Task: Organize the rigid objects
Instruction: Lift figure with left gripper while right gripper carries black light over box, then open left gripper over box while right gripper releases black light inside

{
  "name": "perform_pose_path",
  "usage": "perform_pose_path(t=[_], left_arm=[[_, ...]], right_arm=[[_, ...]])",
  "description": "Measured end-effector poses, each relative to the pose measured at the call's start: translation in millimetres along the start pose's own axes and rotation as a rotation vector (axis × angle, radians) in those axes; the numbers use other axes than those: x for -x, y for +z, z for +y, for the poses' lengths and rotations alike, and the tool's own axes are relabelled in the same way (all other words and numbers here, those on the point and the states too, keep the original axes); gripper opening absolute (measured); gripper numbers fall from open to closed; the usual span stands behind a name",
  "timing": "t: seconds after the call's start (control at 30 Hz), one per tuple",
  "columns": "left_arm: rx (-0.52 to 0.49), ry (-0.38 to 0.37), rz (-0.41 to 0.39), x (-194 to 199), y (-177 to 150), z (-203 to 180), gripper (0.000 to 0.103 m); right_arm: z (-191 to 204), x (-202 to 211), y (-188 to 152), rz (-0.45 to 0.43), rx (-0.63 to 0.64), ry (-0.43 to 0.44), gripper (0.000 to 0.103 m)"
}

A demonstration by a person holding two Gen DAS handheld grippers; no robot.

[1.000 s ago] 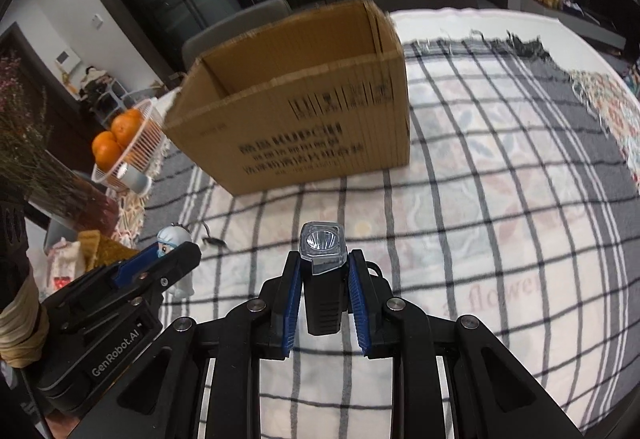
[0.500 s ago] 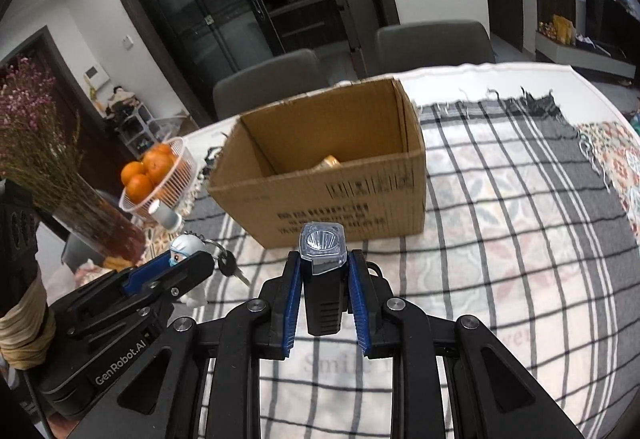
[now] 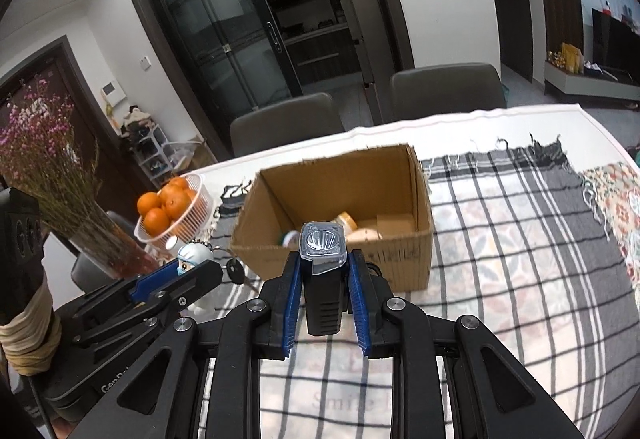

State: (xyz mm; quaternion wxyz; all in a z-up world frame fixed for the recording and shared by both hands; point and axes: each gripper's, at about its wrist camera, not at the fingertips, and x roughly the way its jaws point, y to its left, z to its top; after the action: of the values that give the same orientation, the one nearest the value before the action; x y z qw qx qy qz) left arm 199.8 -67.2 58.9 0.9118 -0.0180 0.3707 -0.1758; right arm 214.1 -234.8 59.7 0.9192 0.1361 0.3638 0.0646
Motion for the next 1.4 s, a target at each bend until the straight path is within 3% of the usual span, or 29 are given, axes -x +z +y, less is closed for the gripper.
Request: perform_pose_path(t=[0.67,1.0,1.4], left_arm=[[0.001,0.030,0.020,-24,43,9,0.027],[-0.001,0.080,0.046,-47,64,14,0.027],[0.005,0.108,0.160,-90,75,25,0.027]], right_arm=[[7,-19,52,-0.031,0.061,-0.004,0.025],[3,-44,74,0.018,0.077,-0.033,0.025],[-7,-81,87,0.120,0.085,-0.075,0.025]])
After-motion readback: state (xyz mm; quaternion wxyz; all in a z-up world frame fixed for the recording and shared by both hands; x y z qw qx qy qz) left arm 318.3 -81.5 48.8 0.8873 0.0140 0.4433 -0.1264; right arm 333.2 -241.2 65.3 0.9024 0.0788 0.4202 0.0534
